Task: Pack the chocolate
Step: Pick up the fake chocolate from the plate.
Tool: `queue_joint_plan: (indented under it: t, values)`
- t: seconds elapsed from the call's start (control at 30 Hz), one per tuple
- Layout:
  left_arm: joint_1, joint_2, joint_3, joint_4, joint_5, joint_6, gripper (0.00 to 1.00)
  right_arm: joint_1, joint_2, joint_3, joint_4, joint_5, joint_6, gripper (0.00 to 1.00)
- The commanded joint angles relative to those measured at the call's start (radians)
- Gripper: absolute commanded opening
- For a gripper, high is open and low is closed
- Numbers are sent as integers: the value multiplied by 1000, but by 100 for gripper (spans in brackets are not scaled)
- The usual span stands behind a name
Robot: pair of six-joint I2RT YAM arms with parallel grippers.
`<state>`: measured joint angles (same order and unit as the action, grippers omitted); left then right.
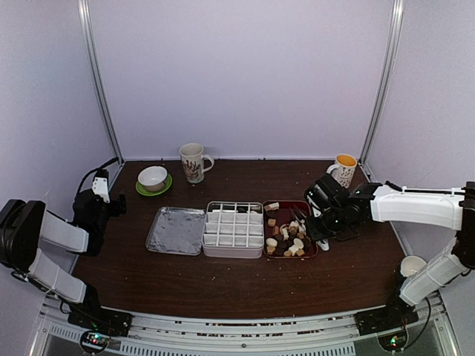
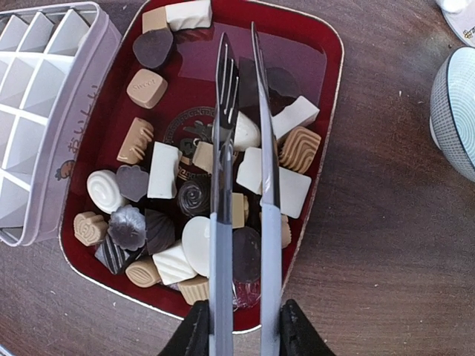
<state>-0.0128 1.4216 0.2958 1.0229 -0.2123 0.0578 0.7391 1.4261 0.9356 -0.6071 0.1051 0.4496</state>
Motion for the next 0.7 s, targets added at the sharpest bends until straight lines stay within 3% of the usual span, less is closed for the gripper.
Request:
queue_joint_plan:
  t: [0.0, 0.3, 0.67]
  values:
    - [7, 6, 14, 34, 9, -8, 98, -6, -11, -7, 24, -4, 7, 28]
    - [8, 6, 15, 34, 9, -9, 98, -7, -63, 11, 20, 1, -25, 19]
    - [7, 6, 14, 33, 8, -8, 98, -7, -107, 28, 34, -41, -56, 17]
